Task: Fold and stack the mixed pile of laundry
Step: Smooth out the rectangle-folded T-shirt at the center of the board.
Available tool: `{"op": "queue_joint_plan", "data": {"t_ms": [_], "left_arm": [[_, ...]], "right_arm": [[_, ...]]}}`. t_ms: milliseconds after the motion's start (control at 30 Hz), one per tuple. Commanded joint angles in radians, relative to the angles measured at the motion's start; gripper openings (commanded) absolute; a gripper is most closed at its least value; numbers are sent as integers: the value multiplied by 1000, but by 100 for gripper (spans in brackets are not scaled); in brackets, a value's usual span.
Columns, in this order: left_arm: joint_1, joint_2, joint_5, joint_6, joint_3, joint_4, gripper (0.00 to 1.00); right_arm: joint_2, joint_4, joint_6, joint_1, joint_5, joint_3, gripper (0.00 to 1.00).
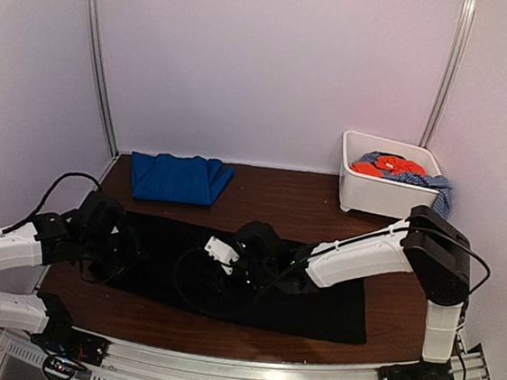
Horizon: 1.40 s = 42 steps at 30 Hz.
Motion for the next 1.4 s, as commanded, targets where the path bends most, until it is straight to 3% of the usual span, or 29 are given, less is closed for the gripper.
{"op": "queue_joint_plan", "data": {"t_ms": [0,67,200,300,533,900,967,1000,1033,1167,1367], "left_arm": [[63,75,20,33,32,76,0],[97,120,82,39,21,132,0],[145,198,140,51,23,183,0],[166,224,146,62,29,194,0],[215,280,161,65,12,256,0],[229,404,225,74,-1,336,0],[229,402,223,76,-3,336,0],[229,401,221,78,-4,334,0],[231,401,219,76,-6,334,0],[233,395,221,72,-11,335,0],[233,372,219,78,-12,321,0]], "right_arm": [[-18,94,34,-1,17,-22,29],[6,86,70,1,19,-10,29],[13,174,98,11,55,-54,38],[14,239,67,35,96,-77,37],[81,202,12,62,122,21,36],[171,95,-8,92,197,142,68],[177,89,-13,102,236,148,79],[180,80,-19,107,250,153,92],[184,74,-26,112,267,160,97],[217,44,-50,135,343,189,95],[227,-3,1,133,589,226,78]]}}
